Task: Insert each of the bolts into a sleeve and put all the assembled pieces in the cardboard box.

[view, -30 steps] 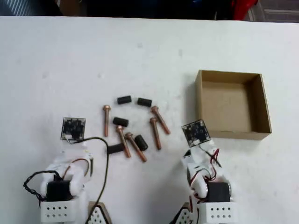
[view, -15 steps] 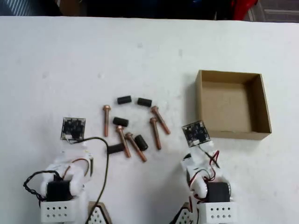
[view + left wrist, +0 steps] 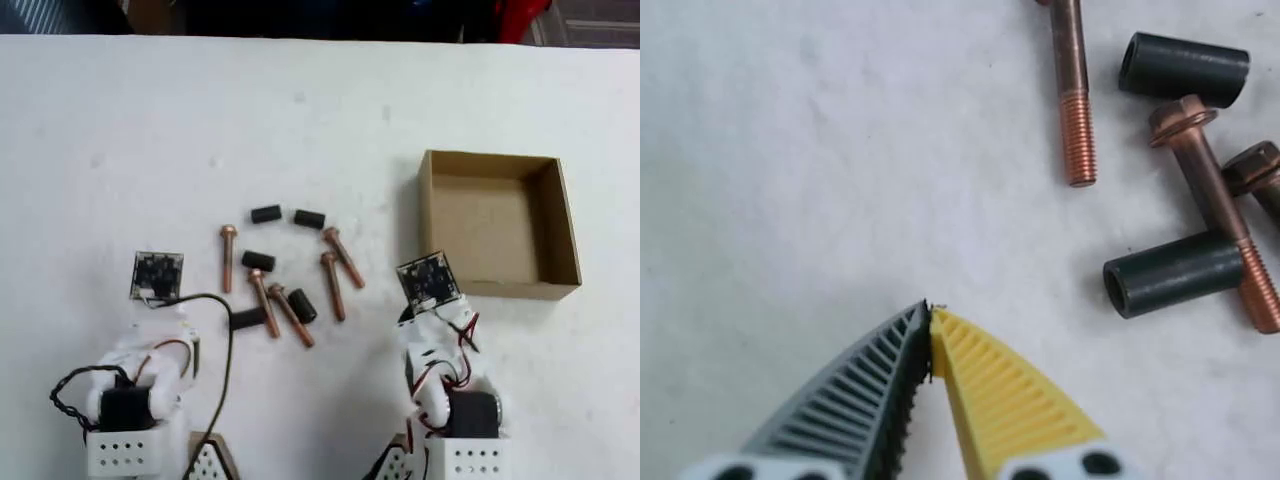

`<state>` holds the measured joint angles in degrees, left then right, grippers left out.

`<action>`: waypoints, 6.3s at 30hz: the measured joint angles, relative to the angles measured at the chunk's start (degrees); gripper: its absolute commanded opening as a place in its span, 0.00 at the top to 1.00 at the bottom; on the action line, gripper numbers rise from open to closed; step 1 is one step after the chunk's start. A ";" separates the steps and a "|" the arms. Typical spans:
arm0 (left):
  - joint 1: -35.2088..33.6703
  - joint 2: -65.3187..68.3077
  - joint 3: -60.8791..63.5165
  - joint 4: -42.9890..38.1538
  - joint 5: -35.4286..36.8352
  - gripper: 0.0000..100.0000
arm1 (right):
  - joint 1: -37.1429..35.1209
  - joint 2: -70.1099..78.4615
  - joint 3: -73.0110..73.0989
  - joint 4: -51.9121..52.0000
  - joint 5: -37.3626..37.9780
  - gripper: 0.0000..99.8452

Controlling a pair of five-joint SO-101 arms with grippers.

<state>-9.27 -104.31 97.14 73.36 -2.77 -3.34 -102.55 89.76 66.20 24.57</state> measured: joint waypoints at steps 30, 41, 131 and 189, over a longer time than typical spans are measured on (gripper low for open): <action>0.00 0.00 0.00 0.00 0.00 0.98 | 0.09 54.95 -53.36 6.33 -2.02 0.88; 0.00 0.00 0.00 0.00 0.00 0.98 | -9.32 84.48 -68.66 3.96 0.44 0.88; -2.55 0.00 0.00 0.00 0.00 0.98 | -22.77 136.00 -96.88 -12.31 32.53 0.99; -2.55 0.00 0.00 0.00 0.00 0.98 | -13.98 103.30 -98.99 23.30 4.84 0.98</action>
<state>-11.82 -104.31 97.14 73.36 -2.77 -17.32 0.75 -9.23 89.49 29.41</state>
